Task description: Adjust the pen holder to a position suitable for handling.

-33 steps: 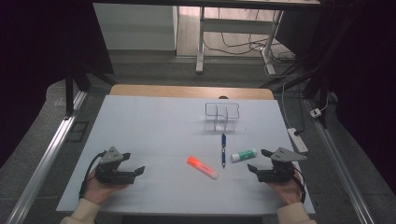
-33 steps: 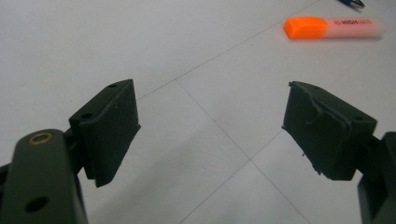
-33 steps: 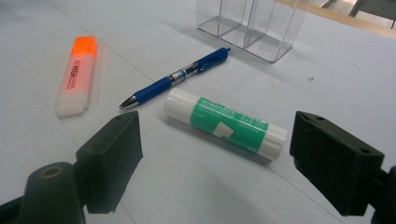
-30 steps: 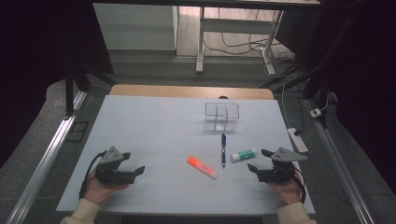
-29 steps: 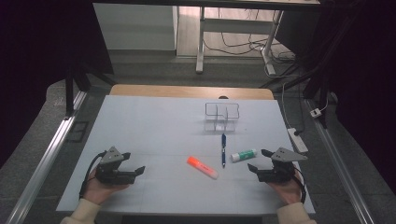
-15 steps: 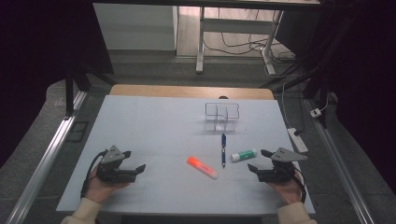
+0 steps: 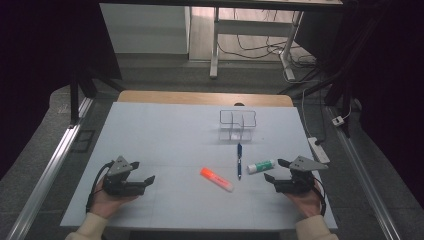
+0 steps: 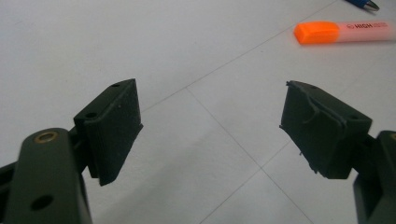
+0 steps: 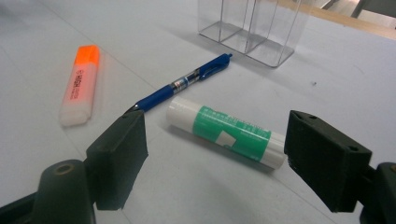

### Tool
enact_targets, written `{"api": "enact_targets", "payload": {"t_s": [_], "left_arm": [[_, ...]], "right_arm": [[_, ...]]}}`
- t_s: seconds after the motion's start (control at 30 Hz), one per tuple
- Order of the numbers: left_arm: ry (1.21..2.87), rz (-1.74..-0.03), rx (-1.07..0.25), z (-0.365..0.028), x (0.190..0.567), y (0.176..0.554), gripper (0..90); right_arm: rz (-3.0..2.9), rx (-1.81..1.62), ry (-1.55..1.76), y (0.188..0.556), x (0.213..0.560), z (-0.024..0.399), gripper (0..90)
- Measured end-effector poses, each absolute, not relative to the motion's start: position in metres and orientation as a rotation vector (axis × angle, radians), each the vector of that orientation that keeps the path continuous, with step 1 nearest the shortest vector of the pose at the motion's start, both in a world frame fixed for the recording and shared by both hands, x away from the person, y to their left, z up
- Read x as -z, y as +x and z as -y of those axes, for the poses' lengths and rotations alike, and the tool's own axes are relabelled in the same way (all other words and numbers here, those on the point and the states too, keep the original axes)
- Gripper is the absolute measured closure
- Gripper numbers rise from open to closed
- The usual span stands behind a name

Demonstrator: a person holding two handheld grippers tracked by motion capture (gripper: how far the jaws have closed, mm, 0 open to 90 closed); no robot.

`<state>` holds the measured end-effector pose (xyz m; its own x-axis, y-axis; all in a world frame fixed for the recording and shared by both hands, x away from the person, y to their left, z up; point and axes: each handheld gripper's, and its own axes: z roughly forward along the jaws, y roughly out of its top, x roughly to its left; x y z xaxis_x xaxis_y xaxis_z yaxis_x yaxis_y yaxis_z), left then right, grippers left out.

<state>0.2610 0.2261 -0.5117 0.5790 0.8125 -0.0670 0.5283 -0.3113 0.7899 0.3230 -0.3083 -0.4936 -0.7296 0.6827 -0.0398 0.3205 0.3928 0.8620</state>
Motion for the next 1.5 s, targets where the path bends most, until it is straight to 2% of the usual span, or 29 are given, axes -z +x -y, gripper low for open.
{"api": "enact_targets", "payload": {"t_s": [0.7, 1.17, 1.5], "left_arm": [[1.998, -1.074, -0.449, -0.226, 0.513, 0.26, 20.7], [1.997, -1.082, -0.444, -0.226, 0.515, 0.258, 20.6], [2.0, -1.074, -0.444, -0.225, 0.516, 0.257, 20.7]], "right_arm": [[-2.236, -1.283, 0.922, 0.345, 0.478, 0.289, 24.6], [-2.229, -1.234, 0.979, 0.371, 0.471, 0.285, 26.0], [-2.208, -1.238, 1.038, 0.397, 0.467, 0.274, 30.2]]}}
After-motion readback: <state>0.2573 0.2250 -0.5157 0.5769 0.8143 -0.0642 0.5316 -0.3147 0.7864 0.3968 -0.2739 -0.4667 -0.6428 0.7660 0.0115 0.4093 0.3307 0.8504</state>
